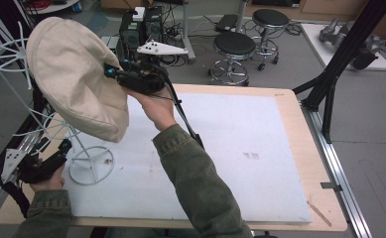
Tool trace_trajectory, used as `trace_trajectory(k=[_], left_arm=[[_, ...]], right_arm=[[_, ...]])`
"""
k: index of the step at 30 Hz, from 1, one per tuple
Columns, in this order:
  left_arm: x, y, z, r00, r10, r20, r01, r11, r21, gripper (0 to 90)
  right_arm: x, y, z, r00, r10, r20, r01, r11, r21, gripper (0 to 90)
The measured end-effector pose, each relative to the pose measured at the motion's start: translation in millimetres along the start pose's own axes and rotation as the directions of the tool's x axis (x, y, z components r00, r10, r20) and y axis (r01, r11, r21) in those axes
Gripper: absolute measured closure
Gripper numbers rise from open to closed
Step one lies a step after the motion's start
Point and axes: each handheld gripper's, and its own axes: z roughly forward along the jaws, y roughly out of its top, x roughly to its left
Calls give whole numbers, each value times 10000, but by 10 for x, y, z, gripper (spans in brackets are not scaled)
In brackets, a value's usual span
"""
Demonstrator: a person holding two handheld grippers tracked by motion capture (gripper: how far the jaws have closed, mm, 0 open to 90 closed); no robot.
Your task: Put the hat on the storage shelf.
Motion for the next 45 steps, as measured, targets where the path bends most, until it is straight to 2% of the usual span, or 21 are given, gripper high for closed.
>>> trace_trajectory(k=[5,8,13,24,34,40,43,45], left_arm=[[4,1,0,10000,-24,9,24,10000,32,200],[8,-1,0,10000,-98,-18,98,10000,3,200],[3,0,-1,10000,-89,10,89,10000,5,200],[-1,1,-6,10000,-94,19,94,10000,-17,200],[-10,4,-12,10000,-5,-21,5,10000,-62,200],[-15,5,-17,10000,23,-7,-24,10000,-82,200],[-19,8,-20,10000,55,-2,-55,9999,-85,200],[-22,7,-19,10000,72,-5,-72,9999,-127,200]], right_arm=[[-18,-34,-8,10000,-92,27,91,9993,374,459],[-50,-68,-62,9999,-130,0,130,9999,-15,392],[-147,-119,-158,9999,116,20,-116,9999,-87,296],[-181,-67,-401,9996,122,237,-101,9963,-852,213],[-248,-85,-650,9972,196,719,-108,9927,-1203,151],[-283,-105,-845,9926,138,1203,45,9886,-1508,117],[-298,-117,-935,9869,-41,1611,290,9879,-1521,113],[-296,-130,-1000,9772,-306,2101,634,9865,-1513,111]])
